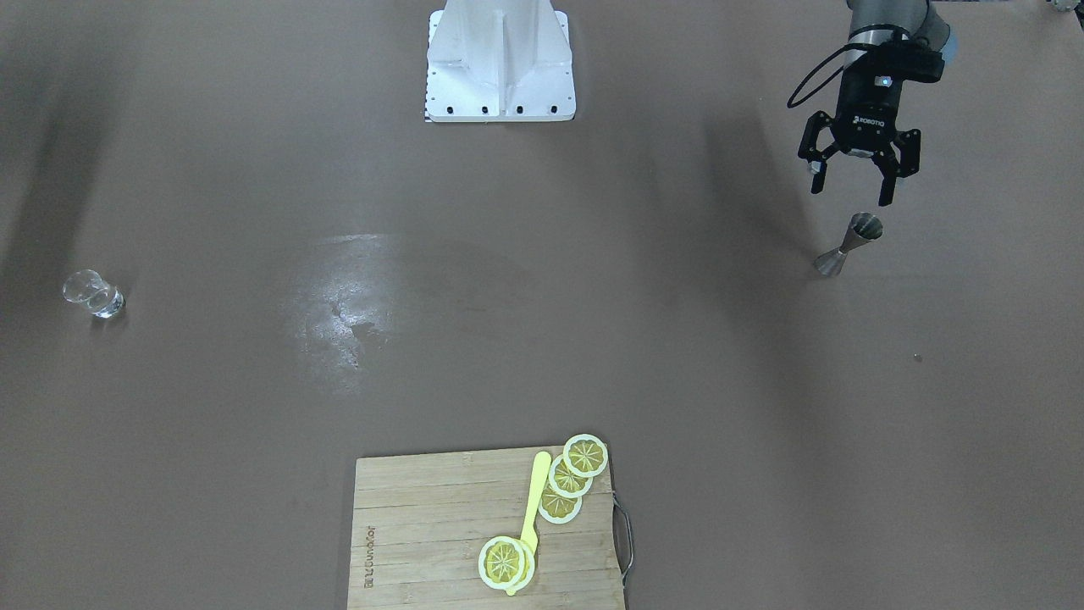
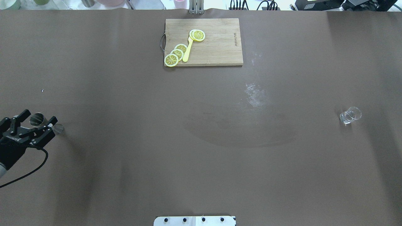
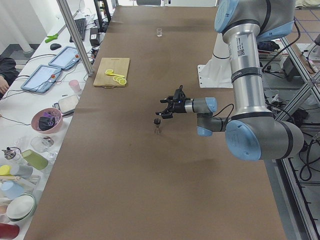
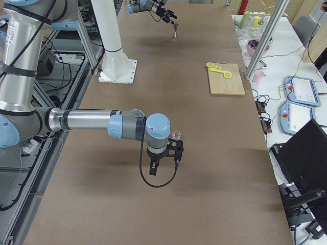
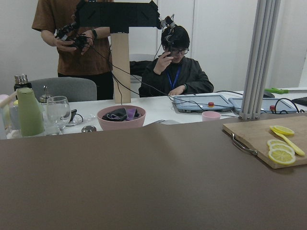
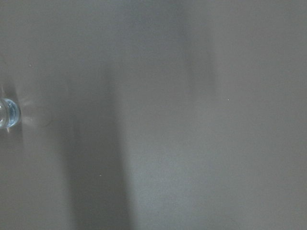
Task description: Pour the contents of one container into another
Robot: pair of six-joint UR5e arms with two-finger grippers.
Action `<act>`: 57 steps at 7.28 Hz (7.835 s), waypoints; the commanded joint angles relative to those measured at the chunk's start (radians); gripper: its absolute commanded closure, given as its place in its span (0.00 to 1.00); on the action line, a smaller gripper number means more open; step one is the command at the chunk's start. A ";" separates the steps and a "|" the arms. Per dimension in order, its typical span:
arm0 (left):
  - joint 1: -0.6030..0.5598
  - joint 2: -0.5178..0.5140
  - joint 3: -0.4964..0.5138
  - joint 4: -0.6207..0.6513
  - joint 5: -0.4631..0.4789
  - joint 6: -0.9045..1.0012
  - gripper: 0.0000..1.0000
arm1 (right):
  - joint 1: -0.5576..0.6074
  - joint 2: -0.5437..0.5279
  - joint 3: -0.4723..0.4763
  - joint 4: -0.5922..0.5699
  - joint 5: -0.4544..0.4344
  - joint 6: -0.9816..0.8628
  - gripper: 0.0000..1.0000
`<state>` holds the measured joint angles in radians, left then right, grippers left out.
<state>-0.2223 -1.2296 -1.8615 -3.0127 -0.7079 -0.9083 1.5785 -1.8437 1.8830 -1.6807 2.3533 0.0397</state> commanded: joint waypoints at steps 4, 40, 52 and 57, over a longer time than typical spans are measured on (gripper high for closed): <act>-0.133 -0.074 -0.090 0.208 -0.396 0.120 0.02 | 0.000 0.001 -0.022 0.007 -0.002 0.000 0.00; -1.358 -0.090 0.073 1.371 -1.693 0.928 0.02 | -0.002 0.011 -0.021 0.035 0.004 0.002 0.00; -1.356 -0.094 0.071 1.373 -1.685 0.927 0.02 | -0.002 0.012 -0.030 0.035 0.004 0.002 0.00; -1.356 -0.090 0.074 1.373 -1.659 0.927 0.02 | 0.000 0.014 -0.027 0.035 0.004 0.003 0.00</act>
<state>-1.5785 -1.3198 -1.7886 -1.6398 -2.3721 0.0184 1.5774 -1.8301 1.8557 -1.6449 2.3577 0.0429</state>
